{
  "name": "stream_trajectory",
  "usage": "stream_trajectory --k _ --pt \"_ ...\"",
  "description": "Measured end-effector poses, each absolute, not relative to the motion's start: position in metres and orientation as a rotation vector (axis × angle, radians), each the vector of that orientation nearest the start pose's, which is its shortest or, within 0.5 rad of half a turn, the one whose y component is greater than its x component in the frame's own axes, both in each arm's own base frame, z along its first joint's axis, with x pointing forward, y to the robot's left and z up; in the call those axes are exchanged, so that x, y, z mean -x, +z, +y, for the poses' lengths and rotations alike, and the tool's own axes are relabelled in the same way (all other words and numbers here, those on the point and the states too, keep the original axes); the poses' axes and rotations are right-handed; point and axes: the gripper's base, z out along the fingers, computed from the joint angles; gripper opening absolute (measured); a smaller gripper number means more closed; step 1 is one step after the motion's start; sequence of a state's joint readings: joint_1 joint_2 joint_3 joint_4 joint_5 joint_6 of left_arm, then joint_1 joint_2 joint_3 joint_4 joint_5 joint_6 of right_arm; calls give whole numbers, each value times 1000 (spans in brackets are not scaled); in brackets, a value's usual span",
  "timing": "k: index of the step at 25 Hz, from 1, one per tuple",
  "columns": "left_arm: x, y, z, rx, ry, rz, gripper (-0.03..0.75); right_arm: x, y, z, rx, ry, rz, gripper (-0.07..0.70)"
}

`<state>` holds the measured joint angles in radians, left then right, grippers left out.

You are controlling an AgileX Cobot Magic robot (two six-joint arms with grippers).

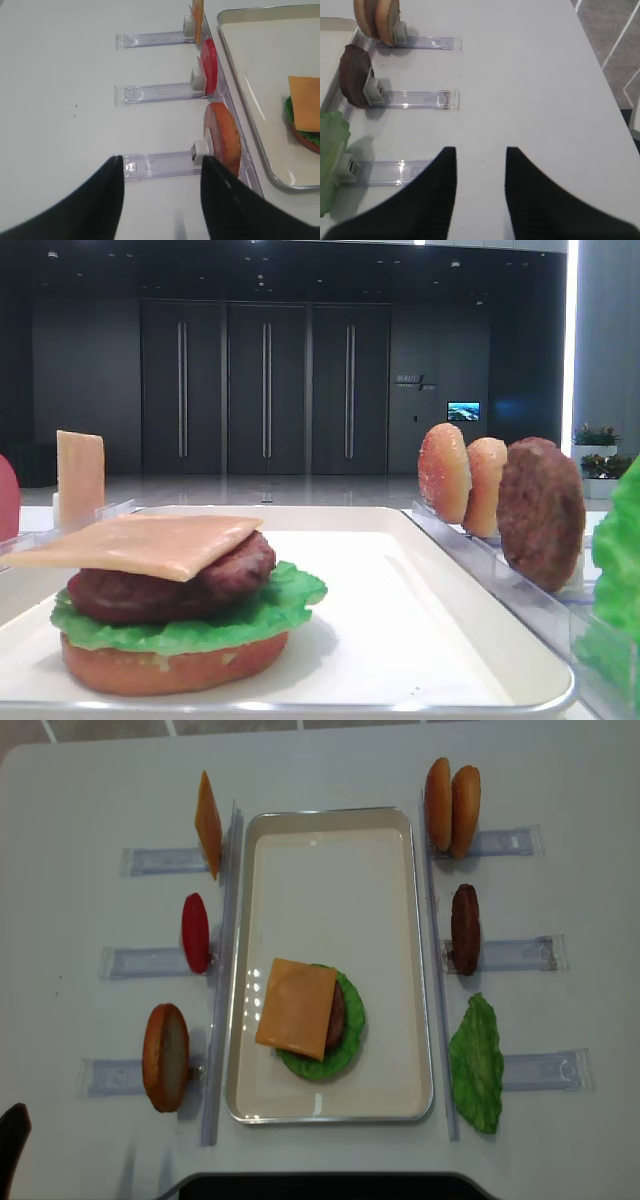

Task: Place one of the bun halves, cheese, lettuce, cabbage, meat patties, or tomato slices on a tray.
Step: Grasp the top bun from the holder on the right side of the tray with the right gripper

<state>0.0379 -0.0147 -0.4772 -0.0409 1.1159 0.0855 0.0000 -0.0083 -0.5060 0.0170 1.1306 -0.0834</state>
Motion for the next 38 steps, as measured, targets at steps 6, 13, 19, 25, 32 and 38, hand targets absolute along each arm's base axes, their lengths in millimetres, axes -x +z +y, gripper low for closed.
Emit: stream_trajectory --k 6,13,19,25,32,38 --pt "7 267 -4 -53 25 2106 380 10 273 1 89 -30 2098 235" --pt "7 267 -4 -53 25 2106 380 10 273 1 89 -30 2098 235" --pt "7 267 -4 -53 25 2106 380 10 273 1 89 -30 2098 235" --pt "7 267 -4 -53 25 2106 380 10 273 1 89 -30 2098 235" --pt "7 267 -4 -53 25 2106 380 10 273 2 88 -27 2098 235" --pt "7 267 -4 -53 25 2106 380 -1 274 2 90 -24 2165 238"
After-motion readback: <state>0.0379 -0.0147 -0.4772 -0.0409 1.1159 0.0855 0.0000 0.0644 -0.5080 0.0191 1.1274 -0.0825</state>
